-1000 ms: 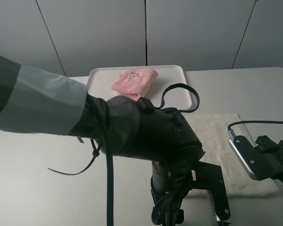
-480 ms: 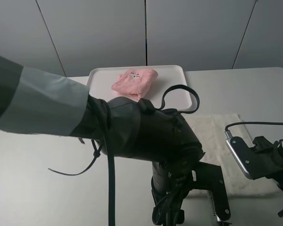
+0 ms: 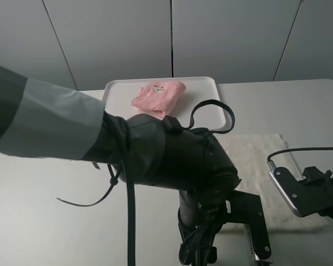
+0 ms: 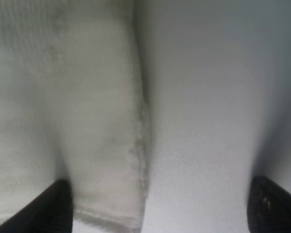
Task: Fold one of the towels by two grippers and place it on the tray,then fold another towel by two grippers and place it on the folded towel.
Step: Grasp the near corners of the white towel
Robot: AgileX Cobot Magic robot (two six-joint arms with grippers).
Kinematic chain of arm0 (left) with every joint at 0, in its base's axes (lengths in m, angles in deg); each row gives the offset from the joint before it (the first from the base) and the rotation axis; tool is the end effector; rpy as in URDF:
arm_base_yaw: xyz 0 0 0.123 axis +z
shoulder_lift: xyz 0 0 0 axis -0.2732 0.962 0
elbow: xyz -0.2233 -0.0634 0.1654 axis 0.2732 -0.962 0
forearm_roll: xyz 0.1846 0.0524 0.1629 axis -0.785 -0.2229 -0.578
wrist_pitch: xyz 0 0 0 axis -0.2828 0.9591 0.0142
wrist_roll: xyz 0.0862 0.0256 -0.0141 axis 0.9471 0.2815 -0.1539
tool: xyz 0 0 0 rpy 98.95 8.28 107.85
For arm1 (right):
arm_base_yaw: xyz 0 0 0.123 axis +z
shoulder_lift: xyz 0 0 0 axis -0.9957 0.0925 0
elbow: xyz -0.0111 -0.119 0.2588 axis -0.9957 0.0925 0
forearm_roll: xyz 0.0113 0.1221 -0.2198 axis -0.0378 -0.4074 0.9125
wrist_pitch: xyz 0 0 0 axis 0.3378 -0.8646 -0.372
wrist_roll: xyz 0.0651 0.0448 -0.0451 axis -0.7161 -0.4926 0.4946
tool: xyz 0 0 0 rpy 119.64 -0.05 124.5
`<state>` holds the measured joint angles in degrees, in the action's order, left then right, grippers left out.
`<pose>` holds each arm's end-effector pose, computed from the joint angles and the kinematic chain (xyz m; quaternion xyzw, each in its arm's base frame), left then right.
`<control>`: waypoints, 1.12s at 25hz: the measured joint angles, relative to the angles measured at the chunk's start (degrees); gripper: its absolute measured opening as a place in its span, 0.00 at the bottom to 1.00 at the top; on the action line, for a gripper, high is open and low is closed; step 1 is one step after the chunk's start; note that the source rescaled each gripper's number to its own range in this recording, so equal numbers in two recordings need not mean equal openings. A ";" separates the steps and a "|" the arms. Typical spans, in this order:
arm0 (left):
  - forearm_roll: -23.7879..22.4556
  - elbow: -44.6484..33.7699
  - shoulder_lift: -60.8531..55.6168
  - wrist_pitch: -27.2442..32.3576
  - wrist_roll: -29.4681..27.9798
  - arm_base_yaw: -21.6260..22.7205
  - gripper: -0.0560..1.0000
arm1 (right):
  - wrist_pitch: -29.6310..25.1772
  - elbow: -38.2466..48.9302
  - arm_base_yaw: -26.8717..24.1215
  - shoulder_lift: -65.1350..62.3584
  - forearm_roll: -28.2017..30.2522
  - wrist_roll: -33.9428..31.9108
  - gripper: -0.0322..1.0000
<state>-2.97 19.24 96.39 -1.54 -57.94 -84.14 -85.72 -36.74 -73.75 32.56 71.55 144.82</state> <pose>0.1521 -0.3705 0.0939 0.7299 0.6814 0.0040 0.0540 0.1592 0.0246 0.1058 0.7411 -0.6649 -0.0258 0.0896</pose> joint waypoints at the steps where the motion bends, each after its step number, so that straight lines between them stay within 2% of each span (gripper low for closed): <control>1: 0.00 0.00 0.00 0.00 0.00 0.00 0.94 | -0.22 0.00 0.00 0.00 0.12 0.00 1.00; 4: -0.12 0.00 0.00 0.00 0.00 0.00 0.94 | 0.09 0.00 0.00 0.00 -0.06 0.00 1.00; 9: -0.23 0.00 0.00 0.00 0.00 0.00 0.94 | 2.02 0.00 0.00 0.27 -5.08 3.01 1.00; 16: -0.23 0.00 0.00 0.00 0.00 0.00 0.94 | 4.26 1.49 0.00 1.60 -3.79 3.66 1.00; 25: -0.36 0.00 0.00 -0.13 0.00 0.00 0.94 | 6.59 2.27 0.00 1.60 -3.45 1.36 0.99; 26: -0.36 0.00 0.00 -0.13 0.00 0.00 0.94 | 6.87 2.41 0.00 1.60 -2.85 1.23 0.99; 28: -0.36 0.00 0.00 -0.13 -0.20 0.00 0.94 | 8.71 2.84 0.00 1.60 -1.55 1.23 0.90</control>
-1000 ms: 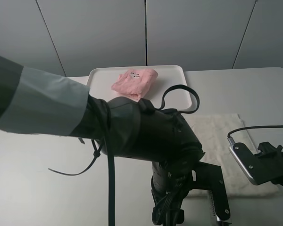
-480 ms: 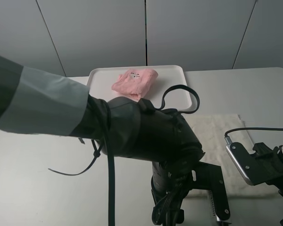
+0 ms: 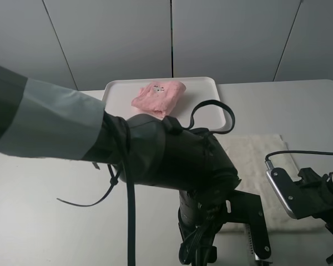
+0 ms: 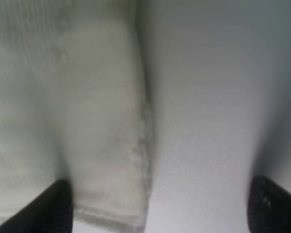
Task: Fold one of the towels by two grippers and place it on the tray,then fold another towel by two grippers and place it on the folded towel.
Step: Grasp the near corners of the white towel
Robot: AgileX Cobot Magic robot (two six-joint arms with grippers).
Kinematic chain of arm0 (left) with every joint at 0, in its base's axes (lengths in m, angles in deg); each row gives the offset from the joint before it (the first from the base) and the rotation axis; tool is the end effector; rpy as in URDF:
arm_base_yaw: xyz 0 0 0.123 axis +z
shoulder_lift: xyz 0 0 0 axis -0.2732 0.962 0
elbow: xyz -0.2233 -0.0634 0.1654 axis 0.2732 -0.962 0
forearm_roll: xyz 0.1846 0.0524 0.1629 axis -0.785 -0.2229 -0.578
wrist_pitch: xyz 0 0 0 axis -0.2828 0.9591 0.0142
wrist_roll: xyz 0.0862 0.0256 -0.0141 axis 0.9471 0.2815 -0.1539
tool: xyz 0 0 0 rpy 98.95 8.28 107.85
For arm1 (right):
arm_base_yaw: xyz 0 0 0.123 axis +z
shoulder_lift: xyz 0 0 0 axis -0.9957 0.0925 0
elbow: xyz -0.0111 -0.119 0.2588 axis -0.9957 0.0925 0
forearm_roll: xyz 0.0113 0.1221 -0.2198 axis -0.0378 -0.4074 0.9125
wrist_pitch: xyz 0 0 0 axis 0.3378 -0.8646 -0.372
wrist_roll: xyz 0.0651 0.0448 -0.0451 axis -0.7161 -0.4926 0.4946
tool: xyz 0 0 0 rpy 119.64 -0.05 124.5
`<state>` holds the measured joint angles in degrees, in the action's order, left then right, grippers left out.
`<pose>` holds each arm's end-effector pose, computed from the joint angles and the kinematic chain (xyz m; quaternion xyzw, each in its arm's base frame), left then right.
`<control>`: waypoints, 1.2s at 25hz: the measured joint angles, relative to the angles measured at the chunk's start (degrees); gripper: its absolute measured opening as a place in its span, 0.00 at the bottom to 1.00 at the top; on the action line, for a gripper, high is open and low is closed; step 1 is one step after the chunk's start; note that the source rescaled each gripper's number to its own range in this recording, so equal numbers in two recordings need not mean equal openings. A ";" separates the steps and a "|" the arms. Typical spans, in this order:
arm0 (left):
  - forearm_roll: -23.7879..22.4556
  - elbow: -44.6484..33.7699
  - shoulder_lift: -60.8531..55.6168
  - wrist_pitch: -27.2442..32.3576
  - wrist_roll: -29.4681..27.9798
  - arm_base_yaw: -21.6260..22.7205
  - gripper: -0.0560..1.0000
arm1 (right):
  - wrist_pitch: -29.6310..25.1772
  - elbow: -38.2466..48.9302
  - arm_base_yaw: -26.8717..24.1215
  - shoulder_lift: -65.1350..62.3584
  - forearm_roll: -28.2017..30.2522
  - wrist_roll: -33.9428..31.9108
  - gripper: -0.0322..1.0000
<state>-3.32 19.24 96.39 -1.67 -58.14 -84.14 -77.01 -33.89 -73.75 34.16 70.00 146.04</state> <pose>0.1525 -0.3706 0.0940 0.7301 0.6810 0.0055 0.0559 0.1565 0.0266 0.0934 0.7443 -0.6657 -0.0148 0.0525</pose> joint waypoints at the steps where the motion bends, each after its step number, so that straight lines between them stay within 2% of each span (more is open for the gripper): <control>1: 0.00 0.00 0.00 0.00 0.00 0.00 0.94 | 0.89 0.28 0.00 0.00 0.68 -0.12 0.82; 6: 0.00 0.00 0.00 0.00 0.00 0.00 0.94 | 5.84 0.39 0.00 0.16 3.23 -1.24 0.38; 9: -0.23 0.00 0.00 0.00 0.00 0.00 0.94 | 6.37 0.39 0.00 0.29 4.81 -1.47 0.19; 12: -0.41 0.00 0.00 0.00 0.00 0.00 0.94 | 6.37 0.39 0.00 0.29 5.97 -1.71 0.05; 30: -1.30 0.00 0.00 -0.80 0.81 0.00 0.94 | 5.96 0.39 0.00 0.29 6.80 -2.72 0.04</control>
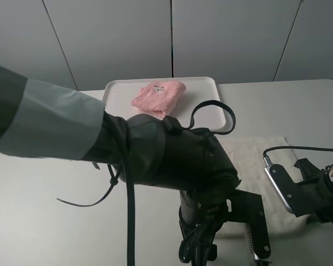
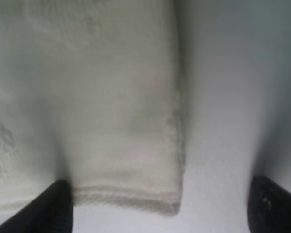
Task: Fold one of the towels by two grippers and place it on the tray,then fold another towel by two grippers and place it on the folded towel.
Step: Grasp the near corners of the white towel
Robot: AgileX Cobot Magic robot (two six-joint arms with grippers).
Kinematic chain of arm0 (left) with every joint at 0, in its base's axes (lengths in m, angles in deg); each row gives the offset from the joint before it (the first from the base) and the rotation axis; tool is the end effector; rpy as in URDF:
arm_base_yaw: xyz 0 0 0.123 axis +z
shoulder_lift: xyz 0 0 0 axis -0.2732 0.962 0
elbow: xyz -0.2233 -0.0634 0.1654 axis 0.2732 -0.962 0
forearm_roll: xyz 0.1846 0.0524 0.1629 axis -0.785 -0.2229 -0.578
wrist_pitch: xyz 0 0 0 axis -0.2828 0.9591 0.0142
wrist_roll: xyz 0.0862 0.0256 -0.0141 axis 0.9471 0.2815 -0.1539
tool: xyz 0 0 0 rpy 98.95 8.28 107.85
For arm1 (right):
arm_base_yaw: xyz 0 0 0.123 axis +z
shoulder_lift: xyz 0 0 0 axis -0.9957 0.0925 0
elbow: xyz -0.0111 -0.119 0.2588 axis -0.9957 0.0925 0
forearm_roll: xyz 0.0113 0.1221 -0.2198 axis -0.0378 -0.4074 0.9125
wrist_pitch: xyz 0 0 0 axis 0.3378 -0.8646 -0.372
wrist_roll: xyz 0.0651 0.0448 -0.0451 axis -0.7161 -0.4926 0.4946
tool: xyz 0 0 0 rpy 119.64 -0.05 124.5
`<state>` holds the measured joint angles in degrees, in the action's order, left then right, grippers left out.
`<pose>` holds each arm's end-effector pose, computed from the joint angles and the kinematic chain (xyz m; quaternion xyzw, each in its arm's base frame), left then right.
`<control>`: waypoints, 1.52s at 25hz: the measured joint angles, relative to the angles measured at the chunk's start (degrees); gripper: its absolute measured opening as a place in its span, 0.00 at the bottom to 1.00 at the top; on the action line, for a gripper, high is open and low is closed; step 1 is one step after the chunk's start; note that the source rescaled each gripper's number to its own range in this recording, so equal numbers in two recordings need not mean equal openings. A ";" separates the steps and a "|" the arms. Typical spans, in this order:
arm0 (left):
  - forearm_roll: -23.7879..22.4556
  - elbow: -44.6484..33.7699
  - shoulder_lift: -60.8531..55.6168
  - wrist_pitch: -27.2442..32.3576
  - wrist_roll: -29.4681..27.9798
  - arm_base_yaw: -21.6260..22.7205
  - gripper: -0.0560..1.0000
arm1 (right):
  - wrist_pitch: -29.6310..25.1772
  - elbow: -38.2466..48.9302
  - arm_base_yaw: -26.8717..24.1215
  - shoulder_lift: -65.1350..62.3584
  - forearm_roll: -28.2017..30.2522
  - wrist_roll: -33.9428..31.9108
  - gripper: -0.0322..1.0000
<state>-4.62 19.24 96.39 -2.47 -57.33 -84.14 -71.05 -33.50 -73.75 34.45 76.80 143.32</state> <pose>0.1542 -0.3713 0.0942 0.7400 0.6694 0.0105 0.0652 0.1647 0.0245 0.0915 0.7655 -0.6422 0.0299 0.0265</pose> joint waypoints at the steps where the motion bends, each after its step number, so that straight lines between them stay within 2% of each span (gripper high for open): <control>1: 0.00 0.00 0.00 0.00 0.12 -0.14 0.94 | 0.00 0.00 0.00 0.00 0.00 0.00 0.04; 15: 0.00 0.00 0.13 -2.19 0.50 -1.05 0.94 | -0.09 0.00 0.00 0.00 0.00 -0.42 0.04; 24: 0.00 0.54 0.70 -1.22 0.50 -1.05 0.92 | -0.09 0.00 0.00 0.00 0.00 -0.57 0.04; 26: 0.00 0.54 0.70 -1.10 0.50 -1.05 0.85 | -0.09 0.00 0.00 0.00 0.00 -0.57 0.04; 27: 0.00 0.54 0.70 -1.10 0.50 -1.05 0.77 | -0.09 0.00 0.00 0.00 0.00 -0.57 0.04; 32: -0.62 0.54 0.91 -2.73 0.50 -1.05 0.30 | -0.09 0.00 0.00 0.00 0.00 -0.63 0.04; 35: -1.08 0.54 0.95 -3.62 0.50 -1.05 0.09 | -0.09 0.00 0.00 0.00 0.00 -0.78 0.04; 38: -1.50 0.54 0.95 -3.62 -1.50 -1.05 0.06 | -0.09 0.00 0.00 0.00 0.00 -1.37 0.04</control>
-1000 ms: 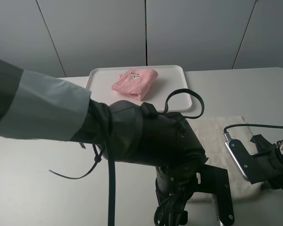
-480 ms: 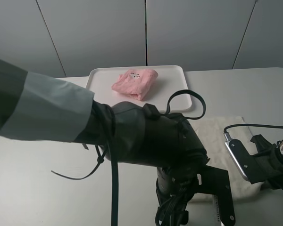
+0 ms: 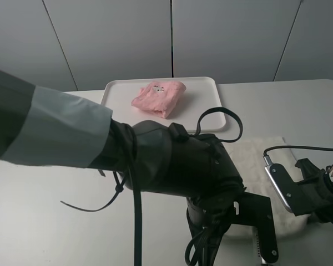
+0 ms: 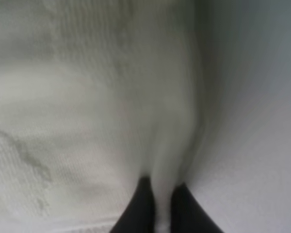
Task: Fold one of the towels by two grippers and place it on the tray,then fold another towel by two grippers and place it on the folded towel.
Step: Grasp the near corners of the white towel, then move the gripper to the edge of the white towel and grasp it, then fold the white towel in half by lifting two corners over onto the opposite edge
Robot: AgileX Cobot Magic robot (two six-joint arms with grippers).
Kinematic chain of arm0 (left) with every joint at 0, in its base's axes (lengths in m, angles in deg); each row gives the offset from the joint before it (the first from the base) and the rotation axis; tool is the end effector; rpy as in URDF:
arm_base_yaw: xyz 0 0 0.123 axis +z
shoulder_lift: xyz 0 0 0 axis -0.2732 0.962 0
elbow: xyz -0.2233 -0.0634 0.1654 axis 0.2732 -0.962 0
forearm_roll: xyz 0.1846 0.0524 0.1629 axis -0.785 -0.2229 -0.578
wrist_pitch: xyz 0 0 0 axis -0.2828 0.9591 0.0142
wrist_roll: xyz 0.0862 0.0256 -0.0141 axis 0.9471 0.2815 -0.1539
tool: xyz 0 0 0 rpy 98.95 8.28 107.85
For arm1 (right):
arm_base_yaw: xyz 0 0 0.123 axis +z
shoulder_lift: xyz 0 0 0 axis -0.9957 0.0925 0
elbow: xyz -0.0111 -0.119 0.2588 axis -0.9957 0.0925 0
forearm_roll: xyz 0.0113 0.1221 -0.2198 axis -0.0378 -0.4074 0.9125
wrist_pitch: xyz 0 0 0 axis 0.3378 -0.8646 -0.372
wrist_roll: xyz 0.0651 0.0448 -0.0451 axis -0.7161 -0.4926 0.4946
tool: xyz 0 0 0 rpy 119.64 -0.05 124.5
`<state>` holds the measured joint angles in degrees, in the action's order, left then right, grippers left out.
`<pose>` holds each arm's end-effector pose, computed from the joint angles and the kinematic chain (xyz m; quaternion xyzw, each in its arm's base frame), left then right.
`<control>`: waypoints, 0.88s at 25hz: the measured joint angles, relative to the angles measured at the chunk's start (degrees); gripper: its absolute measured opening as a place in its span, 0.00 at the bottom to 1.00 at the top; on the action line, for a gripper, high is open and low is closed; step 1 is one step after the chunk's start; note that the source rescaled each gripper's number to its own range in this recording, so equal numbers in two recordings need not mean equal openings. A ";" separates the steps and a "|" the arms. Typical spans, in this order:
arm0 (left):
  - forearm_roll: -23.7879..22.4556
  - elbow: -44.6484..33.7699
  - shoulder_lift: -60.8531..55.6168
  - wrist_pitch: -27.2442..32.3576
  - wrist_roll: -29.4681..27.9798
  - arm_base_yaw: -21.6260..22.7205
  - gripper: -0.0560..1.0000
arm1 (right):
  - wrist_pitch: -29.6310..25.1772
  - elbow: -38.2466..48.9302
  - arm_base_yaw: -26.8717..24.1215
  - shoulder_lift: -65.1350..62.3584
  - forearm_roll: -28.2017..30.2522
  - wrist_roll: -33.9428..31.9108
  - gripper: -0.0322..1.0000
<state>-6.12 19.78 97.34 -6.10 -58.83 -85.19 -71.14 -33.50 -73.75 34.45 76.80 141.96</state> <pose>0.1510 -0.3808 0.0904 0.7430 0.6627 0.0048 0.0941 0.1646 0.0244 0.0915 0.7578 -0.6513 0.0299 0.0269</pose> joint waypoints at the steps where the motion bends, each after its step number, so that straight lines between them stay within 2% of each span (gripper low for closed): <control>1: -0.25 0.00 0.00 0.00 -0.65 0.00 0.05 | 0.00 0.00 0.00 0.00 0.00 -0.14 0.04; 9: -0.48 0.00 -2.25 -0.38 -3.98 0.00 0.05 | -0.13 0.43 0.00 -1.65 0.00 -9.19 0.03; 14: -1.53 0.00 -3.86 -0.95 -6.26 0.00 0.05 | -6.22 1.28 0.00 -6.43 -0.20 -11.98 0.03; 22: -2.34 0.00 -4.18 -0.95 -10.77 0.26 0.05 | -7.54 1.41 0.00 -15.02 -3.40 -18.74 0.03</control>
<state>-8.46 19.78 93.16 -7.05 -69.60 -84.93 -78.68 -32.10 -73.75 19.44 73.40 123.21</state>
